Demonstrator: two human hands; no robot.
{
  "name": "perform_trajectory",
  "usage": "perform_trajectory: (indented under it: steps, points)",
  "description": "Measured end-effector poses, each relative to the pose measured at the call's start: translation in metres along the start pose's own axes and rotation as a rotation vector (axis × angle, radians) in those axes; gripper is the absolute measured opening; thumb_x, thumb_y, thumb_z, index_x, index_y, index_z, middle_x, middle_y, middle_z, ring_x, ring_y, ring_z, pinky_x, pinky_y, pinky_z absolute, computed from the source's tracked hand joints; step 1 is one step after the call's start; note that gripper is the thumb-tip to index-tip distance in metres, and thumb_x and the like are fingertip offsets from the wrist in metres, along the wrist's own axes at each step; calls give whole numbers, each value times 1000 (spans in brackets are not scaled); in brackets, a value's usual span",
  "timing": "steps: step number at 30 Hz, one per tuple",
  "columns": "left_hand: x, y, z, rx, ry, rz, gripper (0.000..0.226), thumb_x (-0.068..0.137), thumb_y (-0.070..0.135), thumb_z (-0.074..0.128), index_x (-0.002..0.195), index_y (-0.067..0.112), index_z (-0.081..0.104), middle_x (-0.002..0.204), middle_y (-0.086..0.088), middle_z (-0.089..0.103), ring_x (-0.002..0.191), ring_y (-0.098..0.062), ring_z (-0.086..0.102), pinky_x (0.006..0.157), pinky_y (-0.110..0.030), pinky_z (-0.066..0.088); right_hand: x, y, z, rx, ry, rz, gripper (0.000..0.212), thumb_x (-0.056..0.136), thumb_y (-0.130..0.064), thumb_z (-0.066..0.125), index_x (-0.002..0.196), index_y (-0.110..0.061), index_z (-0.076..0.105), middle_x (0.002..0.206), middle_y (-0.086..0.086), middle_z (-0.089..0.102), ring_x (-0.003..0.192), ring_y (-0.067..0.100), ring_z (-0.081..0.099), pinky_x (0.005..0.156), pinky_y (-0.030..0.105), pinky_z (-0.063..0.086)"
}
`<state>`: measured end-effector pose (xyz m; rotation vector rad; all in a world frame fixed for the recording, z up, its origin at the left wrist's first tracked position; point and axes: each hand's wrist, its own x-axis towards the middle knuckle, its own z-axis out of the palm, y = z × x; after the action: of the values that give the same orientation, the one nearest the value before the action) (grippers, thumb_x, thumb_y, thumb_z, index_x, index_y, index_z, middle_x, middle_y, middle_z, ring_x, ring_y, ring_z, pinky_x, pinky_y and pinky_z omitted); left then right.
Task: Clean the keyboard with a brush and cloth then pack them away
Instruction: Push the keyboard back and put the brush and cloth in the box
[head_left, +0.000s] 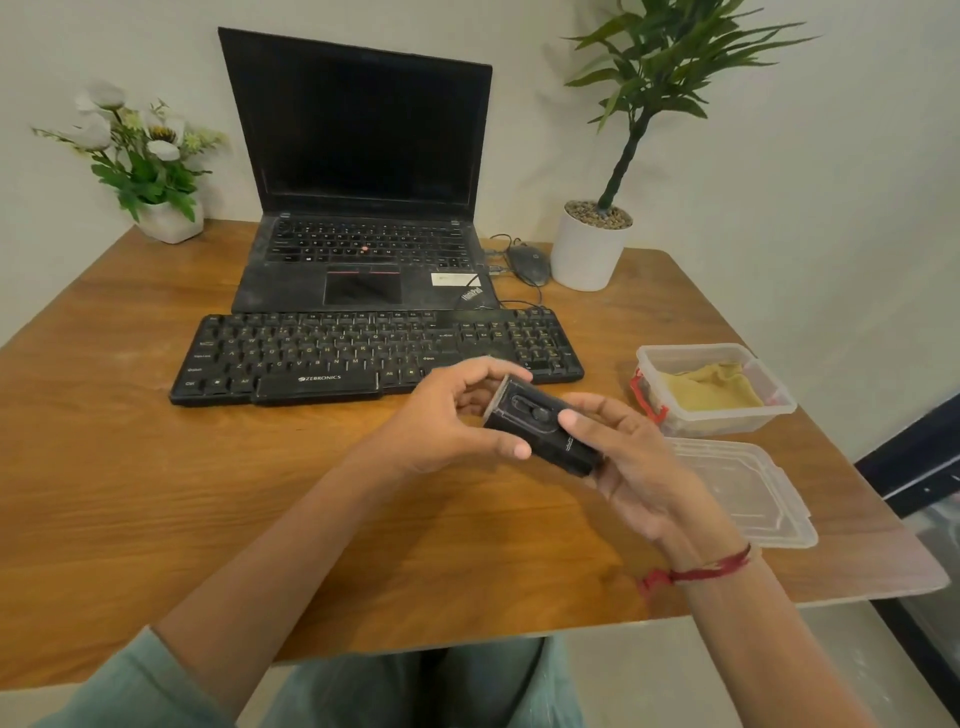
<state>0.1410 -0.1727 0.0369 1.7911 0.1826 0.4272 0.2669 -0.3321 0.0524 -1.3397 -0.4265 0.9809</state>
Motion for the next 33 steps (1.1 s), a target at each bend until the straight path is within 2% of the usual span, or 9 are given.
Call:
perform_trajectory:
  steps: [5,9,12,16,21,24,26,28,33]
  points:
    - [30,14,20,340,63,25,56,65,37,85,115,34,60,109,18,66,103,3,59,96,-23,46,12,-20,-33,-34,224,-211,88,22,-46,93,99,-12,65,99,11,70,84,19,70,65,25,58]
    - [55,24,51,522,186,35,50,67,54,77,110,35,62,108,19,64,105,-3,54,98,-35,41,10,-41,-58,-80,294,-256,49,62,-27,80,105,-11,62,115,19,65,104,30,65,88,40,55]
    - [80,29,74,611,274,79,51,66,64,73,107,36,64,104,14,59,105,-9,47,95,-39,33,15,-55,-85,-299,420,-331,16,89,-14,63,104,-16,61,102,8,67,90,16,66,76,29,53]
    - [117,34,104,739,257,50,50,66,66,69,105,35,64,102,10,56,105,-15,45,89,-40,31,32,-71,-120,-499,563,-369,16,92,-13,58,104,-12,67,91,2,67,82,11,61,67,18,52]
    - [153,33,131,806,204,29,51,62,62,71,99,31,58,98,10,58,99,-16,49,77,-37,27,48,-74,-154,-748,650,-298,28,80,-37,54,95,-21,71,95,4,69,97,25,64,91,48,52]
    - [164,31,142,917,174,-12,52,61,66,69,96,28,59,95,7,60,101,-18,49,83,-40,30,53,-72,-161,-872,643,-281,33,84,-36,51,105,-16,68,98,7,68,94,24,61,86,40,51]
    - [169,29,148,1032,122,-55,55,63,66,70,101,27,62,118,-2,57,122,-26,41,98,-51,26,57,-69,-164,-1024,626,-275,33,94,-29,48,119,-11,61,103,9,65,90,21,56,76,29,42]
    - [173,28,151,1117,62,-100,56,65,62,72,108,26,65,150,-7,32,144,-35,10,108,-67,3,59,-64,-166,-1155,628,-277,35,97,-25,44,127,-10,55,106,11,64,87,18,52,69,24,38]
    - [180,22,156,1146,-23,-197,67,63,63,74,114,21,63,158,-11,15,145,-37,-12,104,-71,-11,62,-52,-169,-1313,626,-330,26,95,-17,41,101,-7,64,88,11,65,67,16,52,51,17,32]
